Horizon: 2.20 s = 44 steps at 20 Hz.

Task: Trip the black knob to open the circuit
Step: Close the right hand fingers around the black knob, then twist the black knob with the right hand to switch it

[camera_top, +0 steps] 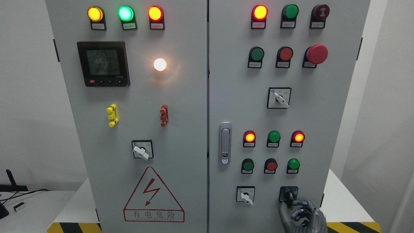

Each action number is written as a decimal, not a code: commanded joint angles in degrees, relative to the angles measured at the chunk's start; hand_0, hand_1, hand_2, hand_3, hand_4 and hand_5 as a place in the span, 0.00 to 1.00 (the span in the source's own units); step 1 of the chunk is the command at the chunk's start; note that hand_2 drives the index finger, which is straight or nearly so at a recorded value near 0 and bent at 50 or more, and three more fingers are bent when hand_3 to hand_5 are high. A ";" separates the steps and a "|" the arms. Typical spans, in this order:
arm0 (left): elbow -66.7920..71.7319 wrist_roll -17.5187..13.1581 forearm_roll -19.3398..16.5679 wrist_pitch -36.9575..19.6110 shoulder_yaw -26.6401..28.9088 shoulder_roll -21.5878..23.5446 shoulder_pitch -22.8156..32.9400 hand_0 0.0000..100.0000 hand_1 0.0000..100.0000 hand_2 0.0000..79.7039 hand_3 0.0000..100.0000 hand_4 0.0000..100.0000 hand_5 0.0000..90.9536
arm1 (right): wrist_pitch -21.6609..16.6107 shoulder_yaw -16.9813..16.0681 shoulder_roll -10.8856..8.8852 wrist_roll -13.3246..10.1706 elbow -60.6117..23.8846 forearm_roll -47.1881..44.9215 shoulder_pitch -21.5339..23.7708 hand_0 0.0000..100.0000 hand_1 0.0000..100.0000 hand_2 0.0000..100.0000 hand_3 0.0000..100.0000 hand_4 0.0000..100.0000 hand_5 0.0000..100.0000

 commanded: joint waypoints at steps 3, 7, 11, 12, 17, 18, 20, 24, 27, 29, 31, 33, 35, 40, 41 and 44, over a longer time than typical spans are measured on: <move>-0.02 -0.05 -1.76 0.02 0.00 0.02 0.00 0.12 0.39 0.00 0.00 0.00 0.00 | 0.10 0.03 -0.03 -0.28 0.16 -0.28 -0.12 0.33 0.73 0.54 0.86 0.84 0.93; 0.06 -0.05 -1.76 0.02 0.00 0.02 0.00 0.12 0.39 0.00 0.00 0.00 0.00 | 0.02 0.03 0.06 -0.28 0.16 -0.46 -0.21 0.33 0.73 0.54 0.86 0.84 0.93; -0.02 -0.05 -1.76 0.02 0.00 0.02 0.00 0.12 0.39 0.00 0.00 0.00 0.00 | 0.01 0.12 0.06 -0.19 0.16 -0.46 -0.21 0.33 0.74 0.55 0.86 0.85 0.94; -0.02 -0.05 -1.76 0.02 0.00 0.02 0.00 0.12 0.39 0.00 0.00 0.00 0.00 | 0.01 0.03 0.06 -0.19 0.16 -0.46 -0.21 0.34 0.74 0.55 0.86 0.85 0.94; -0.02 -0.05 -1.76 0.02 0.00 0.02 0.00 0.12 0.39 0.00 0.00 0.00 0.00 | 0.01 0.12 0.06 0.07 0.16 -0.46 -0.21 0.36 0.76 0.54 0.87 0.85 0.94; -0.02 -0.05 -1.76 0.02 0.00 0.02 0.00 0.12 0.39 0.00 0.00 0.00 0.00 | 0.01 0.12 0.06 0.07 0.16 -0.55 -0.21 0.35 0.76 0.54 0.87 0.85 0.94; 0.06 -0.05 -1.76 0.02 0.00 0.02 0.00 0.12 0.39 0.00 0.00 0.00 0.00 | 0.01 0.20 0.06 0.16 0.16 -0.55 -0.38 0.35 0.76 0.54 0.87 0.85 0.94; -0.02 -0.05 -1.76 0.02 0.00 0.02 0.00 0.12 0.39 0.00 0.00 0.00 0.00 | 0.01 0.56 0.06 0.34 0.07 -0.55 -0.38 0.34 0.76 0.55 0.87 0.85 0.94; -0.02 -0.05 -1.76 0.02 0.00 -0.06 0.00 0.12 0.39 0.00 0.00 0.00 0.00 | 0.01 0.56 0.06 0.34 0.07 -0.55 -0.38 0.33 0.76 0.55 0.87 0.85 0.94; -0.02 -0.05 -1.76 0.02 0.00 0.02 0.00 0.12 0.39 0.00 0.00 0.00 0.00 | 0.01 0.56 0.06 0.34 0.07 -0.55 -0.38 0.33 0.76 0.55 0.87 0.85 0.94; -0.02 -0.05 -1.76 0.02 0.00 0.02 0.00 0.12 0.39 0.00 0.00 0.00 0.00 | 0.01 0.56 0.06 0.34 -0.10 -0.64 -0.47 0.33 0.75 0.55 0.87 0.85 0.94; 0.06 -0.05 -1.76 0.02 0.00 0.02 0.00 0.12 0.39 0.00 0.00 0.00 0.00 | 0.01 0.56 0.06 0.34 -0.11 -0.64 -0.74 0.33 0.75 0.55 0.88 0.85 0.94; -0.02 -0.05 -1.76 0.02 0.00 0.02 0.00 0.12 0.39 0.00 0.00 0.00 0.00 | 0.01 0.56 0.15 0.34 -0.11 -0.64 -0.74 0.33 0.74 0.55 0.88 0.85 0.94; -0.02 -0.05 -1.76 0.02 0.00 0.02 0.00 0.12 0.39 0.00 0.00 0.00 0.00 | 0.01 0.64 0.32 0.34 -0.11 -1.78 -0.74 0.33 0.73 0.56 0.88 0.86 0.95; -0.02 -0.05 -1.76 0.02 0.00 0.02 0.00 0.12 0.39 0.00 0.00 0.00 0.00 | 0.01 0.73 0.32 0.34 -0.11 -1.87 -0.74 0.33 0.72 0.56 0.88 0.86 0.95; -0.02 -0.05 -1.76 0.02 0.00 -0.06 0.00 0.12 0.39 0.00 0.00 0.00 0.00 | 0.10 0.82 0.32 0.34 -0.11 -1.87 -0.74 0.32 0.72 0.57 0.89 0.86 0.95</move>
